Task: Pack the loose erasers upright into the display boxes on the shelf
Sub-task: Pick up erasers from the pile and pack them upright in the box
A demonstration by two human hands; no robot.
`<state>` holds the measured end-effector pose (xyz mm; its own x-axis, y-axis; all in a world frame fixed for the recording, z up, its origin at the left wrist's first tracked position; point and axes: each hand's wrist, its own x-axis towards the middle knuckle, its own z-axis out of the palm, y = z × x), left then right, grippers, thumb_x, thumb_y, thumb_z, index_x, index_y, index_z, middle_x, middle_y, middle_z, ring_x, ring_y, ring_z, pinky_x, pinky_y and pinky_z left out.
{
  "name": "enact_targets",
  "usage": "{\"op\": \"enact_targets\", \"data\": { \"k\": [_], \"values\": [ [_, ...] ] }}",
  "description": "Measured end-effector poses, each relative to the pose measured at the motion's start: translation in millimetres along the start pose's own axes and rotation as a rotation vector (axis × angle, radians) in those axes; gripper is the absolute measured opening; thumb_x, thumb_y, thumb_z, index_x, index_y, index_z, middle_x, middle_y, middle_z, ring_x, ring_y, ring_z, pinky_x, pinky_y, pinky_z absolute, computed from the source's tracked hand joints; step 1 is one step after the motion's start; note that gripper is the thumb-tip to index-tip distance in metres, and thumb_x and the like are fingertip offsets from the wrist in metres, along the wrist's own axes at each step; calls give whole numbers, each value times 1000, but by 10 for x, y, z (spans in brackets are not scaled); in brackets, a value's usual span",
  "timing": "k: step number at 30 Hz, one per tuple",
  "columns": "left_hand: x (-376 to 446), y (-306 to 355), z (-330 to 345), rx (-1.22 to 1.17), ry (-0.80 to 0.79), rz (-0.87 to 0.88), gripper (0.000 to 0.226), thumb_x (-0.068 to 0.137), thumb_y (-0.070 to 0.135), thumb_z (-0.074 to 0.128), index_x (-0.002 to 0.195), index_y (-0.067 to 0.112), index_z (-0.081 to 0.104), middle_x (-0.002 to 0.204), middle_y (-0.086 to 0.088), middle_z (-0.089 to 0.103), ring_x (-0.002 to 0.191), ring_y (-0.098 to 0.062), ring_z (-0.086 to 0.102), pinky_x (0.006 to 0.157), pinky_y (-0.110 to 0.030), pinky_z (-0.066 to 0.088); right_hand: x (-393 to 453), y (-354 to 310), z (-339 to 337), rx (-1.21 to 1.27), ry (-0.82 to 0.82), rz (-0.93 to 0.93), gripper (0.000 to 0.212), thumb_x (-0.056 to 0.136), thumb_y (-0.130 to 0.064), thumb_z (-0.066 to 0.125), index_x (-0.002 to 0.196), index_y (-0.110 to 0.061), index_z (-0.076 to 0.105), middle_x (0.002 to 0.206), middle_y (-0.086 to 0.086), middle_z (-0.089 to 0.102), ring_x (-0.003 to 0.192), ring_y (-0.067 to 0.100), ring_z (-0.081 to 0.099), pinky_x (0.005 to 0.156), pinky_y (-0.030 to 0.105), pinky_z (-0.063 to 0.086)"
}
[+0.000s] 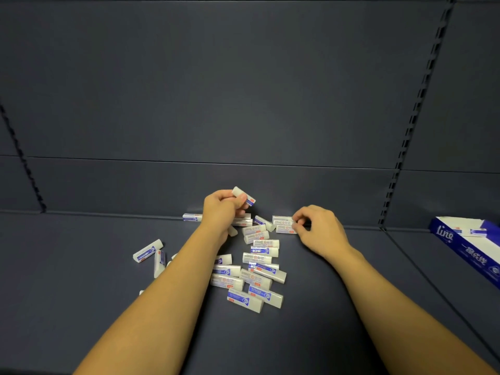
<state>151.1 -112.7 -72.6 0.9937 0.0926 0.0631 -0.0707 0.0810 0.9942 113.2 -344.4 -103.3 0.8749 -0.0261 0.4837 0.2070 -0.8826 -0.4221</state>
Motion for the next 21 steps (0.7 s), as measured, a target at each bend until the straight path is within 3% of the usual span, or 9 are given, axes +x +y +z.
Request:
{"op": "enact_targets", "data": {
  "k": [2,6,8,10,13,17,19,21],
  "values": [
    [-13,9,-6,-18,13,5,12,95,17,69,105,10,68,88,-6,75,70,-14,66,42,-28,45,-2,-42,13,-42,-27,-58,9,87,-30,71,95,-32,67,92,-15,61,90,10,59,76,31,51],
    [-25,-6,32,-3,8,9,13,95,16,68,107,11,69,91,-7,76,78,-17,69,78,-41,56,-12,-105,27,-171,-105,-143,19,91,-38,68,107,-29,66,105,-12,60,100,11,55,80,31,48],
    [-21,-20,49,18,6,11,12,95,15,67,107,13,68,91,-5,76,84,-20,71,86,-46,57,-3,-119,10,-207,-126,-149,23,92,-40,68,110,-28,66,106,-11,60,103,12,55,81,31,48],
    [-20,-30,53,30,4,16,11,95,16,67,106,15,68,92,-4,76,91,-24,72,83,-49,59,19,-131,-12,-246,-160,-143,26,92,-41,67,113,-26,67,107,-9,59,106,14,55,83,31,48],
    [-28,-34,56,49,-3,17,10,96,20,67,106,18,68,91,-3,76,95,-28,72,64,-42,55,67,-159,-33,-323,-221,-142,28,93,-40,66,117,-25,68,112,-5,60,110,19,55,83,34,48],
    [-43,-30,71,39,-17,18,10,95,19,67,105,17,68,91,-4,77,94,-28,72,73,-43,57,98,-189,-49,-330,-241,-99,21,90,-38,70,107,-25,70,99,-9,56,101,20,59,74,29,41],
    [-51,-32,77,32,-23,17,11,95,18,68,106,16,68,93,-5,76,90,-26,72,83,-46,57,77,-200,-82,-324,-220,-66,17,87,-40,71,99,-28,70,92,-11,57,95,19,61,72,29,43],
    [-61,-30,82,22,-31,16,12,95,17,67,107,15,68,93,-6,76,85,-21,70,82,-44,57,48,-195,-128,-286,-163,-12,18,84,-46,70,94,-31,72,88,-14,62,89,17,62,72,29,47]
  ]
}}
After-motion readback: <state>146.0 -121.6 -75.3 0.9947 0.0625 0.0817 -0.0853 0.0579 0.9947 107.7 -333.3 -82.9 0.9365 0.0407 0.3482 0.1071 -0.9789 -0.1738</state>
